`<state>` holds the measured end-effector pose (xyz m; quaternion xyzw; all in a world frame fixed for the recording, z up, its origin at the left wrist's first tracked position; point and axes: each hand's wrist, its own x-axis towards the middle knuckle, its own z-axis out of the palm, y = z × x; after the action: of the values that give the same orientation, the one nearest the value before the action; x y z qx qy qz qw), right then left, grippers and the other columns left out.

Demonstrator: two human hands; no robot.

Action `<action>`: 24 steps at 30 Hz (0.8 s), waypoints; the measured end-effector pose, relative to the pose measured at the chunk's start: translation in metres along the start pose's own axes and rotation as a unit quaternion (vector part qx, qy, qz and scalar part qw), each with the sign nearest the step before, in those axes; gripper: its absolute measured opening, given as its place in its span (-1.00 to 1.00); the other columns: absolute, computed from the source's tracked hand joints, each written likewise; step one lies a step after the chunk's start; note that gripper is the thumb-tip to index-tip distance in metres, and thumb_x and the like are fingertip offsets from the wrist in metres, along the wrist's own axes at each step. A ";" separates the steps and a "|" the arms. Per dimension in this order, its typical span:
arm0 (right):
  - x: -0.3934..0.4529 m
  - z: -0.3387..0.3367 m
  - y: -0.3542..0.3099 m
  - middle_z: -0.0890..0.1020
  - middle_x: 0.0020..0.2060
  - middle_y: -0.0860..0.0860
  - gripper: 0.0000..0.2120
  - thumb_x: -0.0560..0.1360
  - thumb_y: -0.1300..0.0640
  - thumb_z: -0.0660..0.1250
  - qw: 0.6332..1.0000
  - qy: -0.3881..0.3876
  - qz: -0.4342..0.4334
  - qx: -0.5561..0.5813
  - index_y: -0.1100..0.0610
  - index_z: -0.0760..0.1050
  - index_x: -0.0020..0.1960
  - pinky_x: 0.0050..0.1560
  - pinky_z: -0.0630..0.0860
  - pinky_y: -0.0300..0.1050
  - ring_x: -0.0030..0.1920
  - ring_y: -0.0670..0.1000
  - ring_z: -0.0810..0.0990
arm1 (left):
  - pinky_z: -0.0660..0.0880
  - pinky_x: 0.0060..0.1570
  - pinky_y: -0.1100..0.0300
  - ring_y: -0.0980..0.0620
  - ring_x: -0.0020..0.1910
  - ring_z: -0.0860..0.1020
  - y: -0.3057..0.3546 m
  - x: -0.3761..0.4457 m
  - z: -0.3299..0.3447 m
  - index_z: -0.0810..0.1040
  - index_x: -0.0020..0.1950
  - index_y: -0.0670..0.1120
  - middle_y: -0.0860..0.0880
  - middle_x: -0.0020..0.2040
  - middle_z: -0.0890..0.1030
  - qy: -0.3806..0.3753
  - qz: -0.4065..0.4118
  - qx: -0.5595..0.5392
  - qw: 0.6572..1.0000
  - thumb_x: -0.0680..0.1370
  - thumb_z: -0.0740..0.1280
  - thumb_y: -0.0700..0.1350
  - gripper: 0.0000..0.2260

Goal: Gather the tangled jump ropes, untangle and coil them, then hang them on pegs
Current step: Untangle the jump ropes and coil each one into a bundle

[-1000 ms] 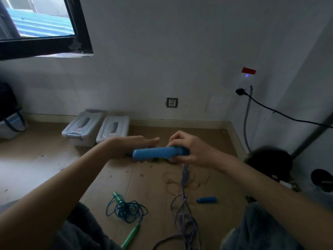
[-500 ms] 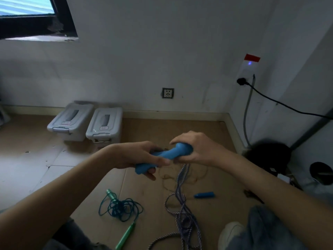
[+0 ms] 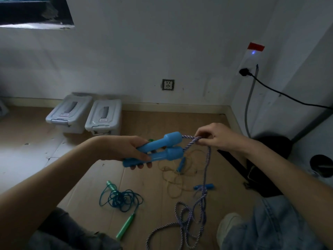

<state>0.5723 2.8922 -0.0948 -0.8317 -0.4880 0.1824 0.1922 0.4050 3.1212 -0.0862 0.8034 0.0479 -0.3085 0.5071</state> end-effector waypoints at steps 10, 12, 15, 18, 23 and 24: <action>-0.002 0.046 -0.046 0.57 -0.13 0.04 -0.85 0.60 0.15 0.09 0.939 0.037 -0.037 -0.340 0.12 0.43 0.05 -0.40 0.26 -0.15 -0.21 0.05 0.54 | 0.52 -0.37 0.26 0.08 -0.28 0.50 -0.009 0.032 0.027 0.39 0.18 -0.13 -0.07 -0.11 0.52 0.166 -0.078 -0.103 0.978 0.56 0.23 -0.20 -0.80; -0.004 0.061 -0.061 0.57 -0.06 0.08 -0.80 0.56 0.23 0.13 0.917 -0.056 -0.125 -0.374 0.18 0.45 0.13 -0.32 0.32 -0.11 -0.21 0.04 0.50 | 0.47 -0.43 0.29 0.10 -0.33 0.47 -0.013 0.046 0.045 0.39 0.13 -0.10 -0.04 -0.16 0.51 0.116 -0.118 0.001 0.986 0.56 0.22 -0.18 -0.84; -0.006 0.068 -0.068 0.54 -0.06 0.07 -0.80 0.52 0.21 0.24 0.906 -0.156 -0.184 -0.347 0.17 0.49 0.12 -0.25 0.38 -0.08 -0.12 0.07 0.55 | 0.46 -0.40 0.28 0.12 -0.35 0.45 -0.016 0.055 0.064 0.39 0.12 -0.10 0.00 -0.20 0.50 0.009 -0.122 0.131 0.984 0.56 0.23 -0.18 -0.85; -0.007 0.062 -0.061 0.54 -0.12 0.00 -0.89 0.49 0.15 0.32 0.936 -0.197 -0.184 -0.229 0.14 0.53 0.00 -0.16 0.47 -0.07 -0.12 0.01 0.53 | 0.53 -0.20 0.16 0.13 -0.30 0.49 -0.015 0.049 0.067 0.41 0.19 -0.17 0.00 -0.14 0.53 -0.078 -0.086 0.176 0.978 0.55 0.24 -0.20 -0.78; -0.007 0.036 -0.054 0.56 -0.25 -0.17 -0.88 0.43 0.15 0.43 0.956 -0.241 -0.153 0.069 0.10 0.57 -0.05 -0.21 0.43 -0.41 -0.23 -0.24 0.52 | 0.48 -0.22 0.27 0.23 -0.34 0.46 -0.001 0.028 0.068 0.48 0.12 -0.14 0.04 -0.21 0.52 -0.164 0.024 0.230 0.959 0.51 0.33 -0.18 -0.81; -0.008 0.030 -0.051 0.58 -0.24 -0.17 -0.88 0.43 0.15 0.42 0.949 -0.251 -0.129 0.139 0.06 0.55 -0.05 -0.22 0.45 -0.40 -0.22 -0.24 0.54 | 0.49 -0.21 0.25 0.23 -0.32 0.46 0.003 0.023 0.067 0.49 0.08 -0.08 0.04 -0.19 0.52 -0.161 0.052 0.218 0.961 0.51 0.34 -0.18 -0.83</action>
<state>0.5160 2.9127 -0.0946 -0.6540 -0.5932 0.4250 0.1995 0.3950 3.0577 -0.1157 0.8358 -0.1446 -0.4094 0.3361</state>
